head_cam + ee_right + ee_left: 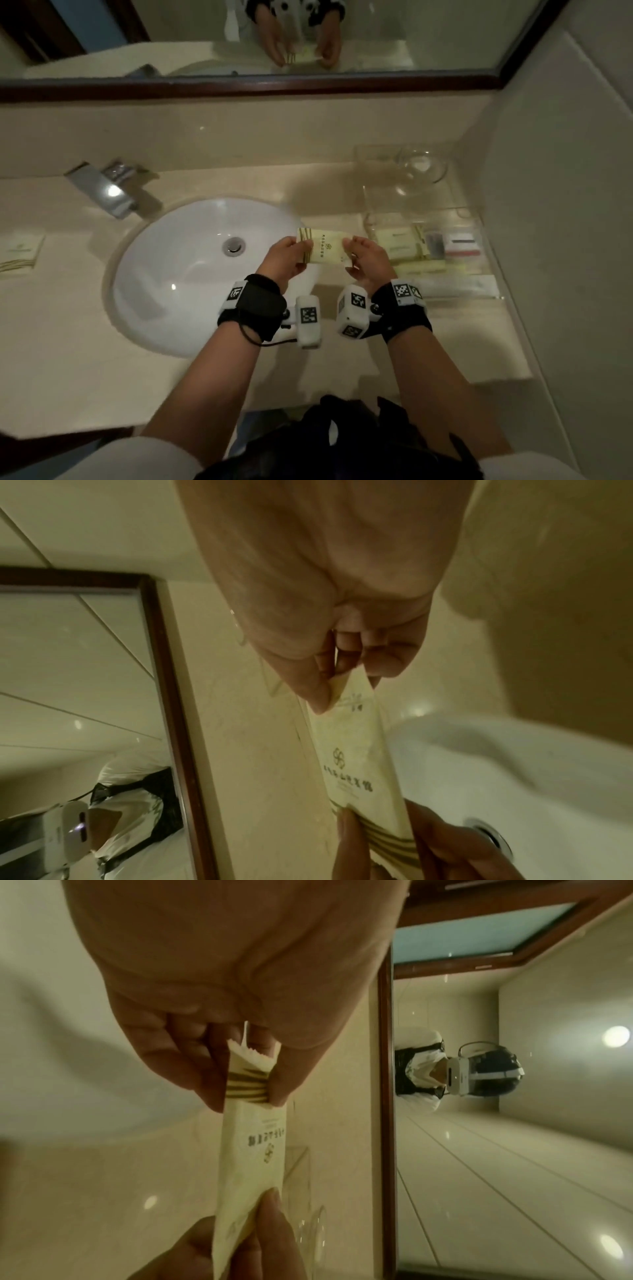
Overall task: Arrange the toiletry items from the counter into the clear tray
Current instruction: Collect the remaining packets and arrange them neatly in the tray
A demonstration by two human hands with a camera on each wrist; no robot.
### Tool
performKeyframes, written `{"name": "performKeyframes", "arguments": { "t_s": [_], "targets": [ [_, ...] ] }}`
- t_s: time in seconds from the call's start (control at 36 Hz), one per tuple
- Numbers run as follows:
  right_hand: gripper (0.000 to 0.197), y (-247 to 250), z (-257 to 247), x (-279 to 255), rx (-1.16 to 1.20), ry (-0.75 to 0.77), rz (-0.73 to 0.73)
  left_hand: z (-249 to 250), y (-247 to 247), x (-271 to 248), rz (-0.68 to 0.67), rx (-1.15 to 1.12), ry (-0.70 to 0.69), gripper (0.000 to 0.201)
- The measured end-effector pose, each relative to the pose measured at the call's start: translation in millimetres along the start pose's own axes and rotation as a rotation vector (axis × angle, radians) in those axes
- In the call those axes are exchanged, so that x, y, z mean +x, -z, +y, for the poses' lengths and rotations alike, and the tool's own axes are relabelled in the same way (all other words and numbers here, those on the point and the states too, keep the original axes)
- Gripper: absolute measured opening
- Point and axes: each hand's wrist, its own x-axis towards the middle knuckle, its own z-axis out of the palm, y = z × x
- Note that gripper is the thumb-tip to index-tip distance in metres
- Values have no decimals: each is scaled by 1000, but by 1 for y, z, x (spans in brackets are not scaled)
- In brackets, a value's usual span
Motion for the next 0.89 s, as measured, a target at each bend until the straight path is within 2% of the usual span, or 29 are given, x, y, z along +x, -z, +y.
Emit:
{"name": "performKeyframes", "arguments": {
  "t_s": [0.14, 0.36, 0.39, 0.44, 0.58, 0.69, 0.89],
  "targets": [
    [8, 64, -20, 8, -22, 38, 71, -2, -64, 10, -20, 90, 25, 17],
    [5, 142, -36, 16, -133, 48, 150, -10, -132, 18, -15, 319, 35, 18],
    [10, 149, -37, 17, -164, 38, 153, -11, -137, 18, -20, 357, 31, 19],
    [16, 160, -37, 17, -218, 24, 151, -15, -143, 18, -24, 408, 18, 21],
    [11, 175, -30, 22, -517, 103, 205, -25, -149, 21, -5, 508, -12, 17],
    [18, 176, -25, 23, -685, 181, 242, -36, -150, 26, 27, 582, -61, 32],
    [16, 175, -15, 22, -782, 192, 215, -49, -145, 27, 83, 624, -85, 33]
  ]
}}
